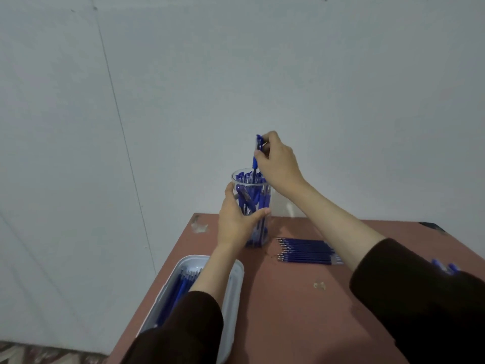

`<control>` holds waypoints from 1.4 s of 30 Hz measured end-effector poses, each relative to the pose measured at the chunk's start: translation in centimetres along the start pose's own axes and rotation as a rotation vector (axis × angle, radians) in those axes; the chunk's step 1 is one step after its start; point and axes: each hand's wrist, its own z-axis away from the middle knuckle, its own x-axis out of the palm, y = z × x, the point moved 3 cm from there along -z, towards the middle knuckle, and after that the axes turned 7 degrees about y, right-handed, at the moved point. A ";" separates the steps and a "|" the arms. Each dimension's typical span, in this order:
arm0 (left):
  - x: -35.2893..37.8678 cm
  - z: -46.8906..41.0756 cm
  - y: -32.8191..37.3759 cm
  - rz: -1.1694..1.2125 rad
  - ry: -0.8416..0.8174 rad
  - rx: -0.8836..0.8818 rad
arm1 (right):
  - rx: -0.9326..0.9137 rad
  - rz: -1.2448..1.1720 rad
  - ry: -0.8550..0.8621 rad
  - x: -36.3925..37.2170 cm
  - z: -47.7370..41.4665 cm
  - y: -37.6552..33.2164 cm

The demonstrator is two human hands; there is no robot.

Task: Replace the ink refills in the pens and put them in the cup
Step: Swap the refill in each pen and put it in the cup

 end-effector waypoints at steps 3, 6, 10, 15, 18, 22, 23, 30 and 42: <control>0.0 0.0 -0.1 0.024 0.008 0.006 | -0.061 0.135 -0.056 0.7 0.3 0.4; -0.1 0.1 0.0 0.027 0.012 0.007 | -0.037 0.248 -0.130 1.1 0.5 0.9; -0.1 0.1 0.1 0.024 0.011 0.008 | -0.012 0.257 -0.192 1.2 0.5 1.0; 0.1 0.2 0.0 0.020 0.013 -0.031 | -0.091 0.394 -0.226 0.9 0.5 0.8; 0.3 0.3 0.2 0.003 -0.002 -0.085 | -0.092 0.418 -0.269 0.4 0.9 1.3; 0.5 1.2 1.0 -0.039 0.034 -0.211 | -0.079 0.345 -0.257 -1.6 2.0 1.8; 0.5 1.7 1.3 -0.038 0.095 -0.231 | -0.076 0.321 -0.237 -2.3 2.4 2.0; 1.8 8.2 3.7 0.090 0.227 -0.179 | 0.068 0.287 -0.233 -9.3 6.5 5.6; 10.0 15.0 3.7 -0.135 -0.420 -0.007 | 0.530 0.802 -0.547 -23.5 13.9 14.7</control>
